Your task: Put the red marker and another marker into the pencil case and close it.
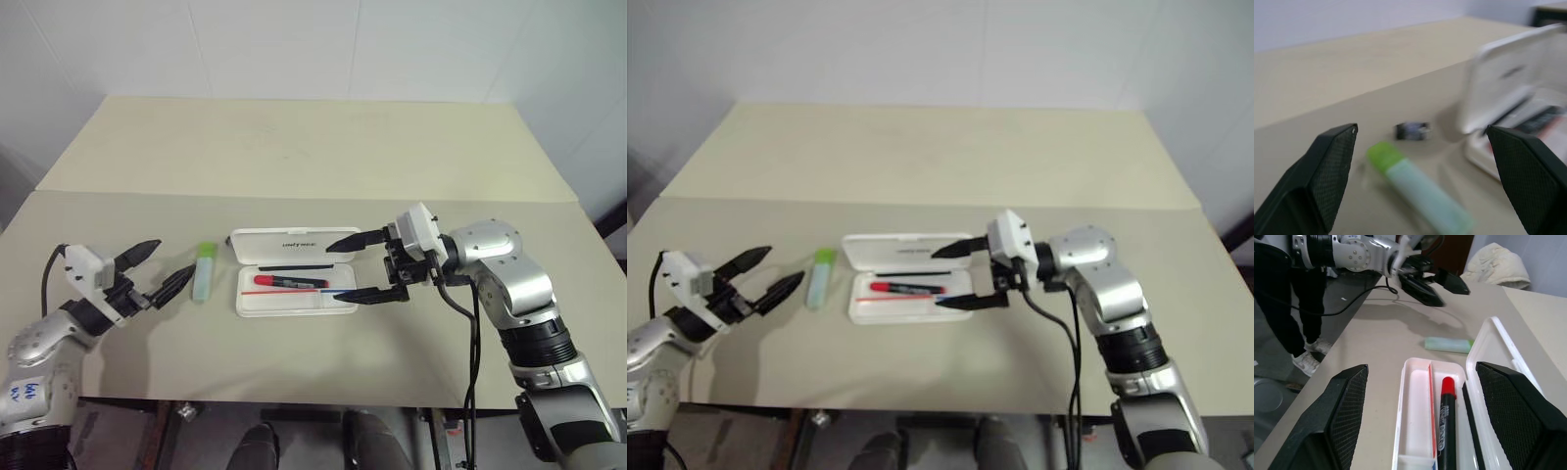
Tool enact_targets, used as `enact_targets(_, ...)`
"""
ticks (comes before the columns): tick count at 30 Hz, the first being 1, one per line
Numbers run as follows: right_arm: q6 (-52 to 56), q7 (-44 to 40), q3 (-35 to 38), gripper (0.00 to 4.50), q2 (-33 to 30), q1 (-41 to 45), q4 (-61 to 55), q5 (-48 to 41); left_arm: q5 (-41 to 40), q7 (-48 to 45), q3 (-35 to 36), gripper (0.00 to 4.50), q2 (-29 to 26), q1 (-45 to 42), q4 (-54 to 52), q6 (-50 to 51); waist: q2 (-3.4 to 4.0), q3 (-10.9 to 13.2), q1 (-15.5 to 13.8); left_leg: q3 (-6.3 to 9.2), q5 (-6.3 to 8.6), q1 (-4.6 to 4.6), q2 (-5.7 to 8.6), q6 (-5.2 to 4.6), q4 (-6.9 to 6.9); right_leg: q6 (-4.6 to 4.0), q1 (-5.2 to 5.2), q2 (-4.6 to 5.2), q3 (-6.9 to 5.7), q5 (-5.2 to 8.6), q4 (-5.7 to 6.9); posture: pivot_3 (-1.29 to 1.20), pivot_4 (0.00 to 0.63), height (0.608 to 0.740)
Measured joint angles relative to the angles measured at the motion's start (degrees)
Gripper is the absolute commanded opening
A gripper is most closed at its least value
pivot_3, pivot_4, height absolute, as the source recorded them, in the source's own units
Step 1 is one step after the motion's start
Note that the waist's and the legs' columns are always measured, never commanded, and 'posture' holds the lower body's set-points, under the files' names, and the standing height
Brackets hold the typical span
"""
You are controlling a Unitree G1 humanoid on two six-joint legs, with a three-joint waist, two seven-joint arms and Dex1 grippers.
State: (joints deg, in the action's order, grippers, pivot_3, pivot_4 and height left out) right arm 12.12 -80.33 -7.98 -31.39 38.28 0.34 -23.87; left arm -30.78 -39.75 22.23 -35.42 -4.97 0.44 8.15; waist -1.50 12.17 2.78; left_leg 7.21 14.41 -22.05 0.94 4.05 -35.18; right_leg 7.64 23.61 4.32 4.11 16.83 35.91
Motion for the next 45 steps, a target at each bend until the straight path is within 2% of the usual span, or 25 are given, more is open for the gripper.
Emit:
enact_targets(6, -4.7, -0.4, 0.0, 4.48, -0.2, -0.1, 6.9, 1.4, 6.7, 14.2, -5.5, 4.50, 5.0, -7.3, 0.3, 9.4, -0.01, 0.0, -1.0, -0.02, -0.03, -0.03, 0.06, 0.01, -0.09, 0.11, -0.02, 0.01, 0.05, -0.08, -0.06, 0.00, 0.150, 0.740)
enact_targets(13, -6.1, 0.2, 0.0, 4.48, 0.2, 0.3, 8.2, 2.0, 9.3, 20.8, -10.1, 4.50, 8.0, -9.8, -0.5, 19.2, -0.01, 0.0, -1.2, -0.01, -0.03, -0.07, 0.08, 0.02, -0.07, 0.11, 0.00, 0.02, 0.04, -0.08, -0.09, 0.00, 0.150, 0.740)
enact_targets(18, -6.9, 1.1, 0.0, 4.48, 0.2, 0.3, 8.2, 2.1, 9.3, 25.0, -10.9, 4.50, 9.2, -10.3, -7.5, 28.7, -0.01, 0.0, -1.2, 0.00, -0.03, -0.07, 0.08, 0.03, -0.07, 0.11, 0.00, 0.03, 0.05, -0.08, -0.07, 0.00, 0.150, 0.740)
enact_targets(21, -7.1, 1.3, 0.1, 4.50, 0.2, 0.3, 8.2, 2.1, 9.8, 27.0, -11.4, 3.94, 8.9, -10.7, -9.9, 34.3, -0.01, 0.0, -1.1, -0.01, -0.03, -0.05, 0.08, 0.03, -0.07, 0.11, -0.01, 0.02, 0.04, -0.08, -0.06, 0.00, 0.150, 0.740)
enact_targets(26, -7.4, 1.5, 0.1, 4.50, 0.2, 0.5, 9.4, 2.4, 10.3, 29.7, -10.5, 2.33, 8.3, -13.0, -11.4, 42.2, -0.01, 0.0, -1.1, -0.02, -0.03, -0.02, 0.10, 0.04, -0.08, 0.11, -0.04, 0.02, 0.05, -0.08, -0.06, 0.00, 0.150, 0.740)
enact_targets(30, -8.2, 1.8, 0.2, 4.50, 0.2, 1.5, 10.4, 2.5, 10.7, 30.2, -9.6, 1.09, 8.5, -13.3, -11.4, 43.2, -0.01, 0.0, -1.1, -0.02, -0.05, -0.03, 0.10, 0.06, -0.08, 0.11, -0.03, 0.02, 0.05, -0.08, -0.08, 0.00, 0.150, 0.740)
enact_targets(40, -8.7, 2.5, 0.3, 4.50, 0.2, 1.9, 11.5, 2.9, 10.4, 29.9, -8.2, 1.09, 8.7, -13.7, -11.4, 44.6, -0.01, 0.0, -1.0, -0.03, -0.06, -0.02, 0.11, 0.07, -0.08, 0.11, -0.03, 0.03, 0.06, -0.08, -0.06, 0.00, 0.150, 0.740)
enact_targets(45, -7.7, 1.5, 1.7, 4.50, -1.0, 1.9, 11.9, 2.0, 6.3, 23.5, -3.3, 1.09, 8.2, -12.3, -10.9, 40.5, -0.01, 0.0, -1.1, -0.02, -0.06, -0.08, 0.10, 0.08, -0.07, 0.11, 0.00, 0.04, 0.05, -0.08, -0.12, 0.00, 0.150, 0.740)
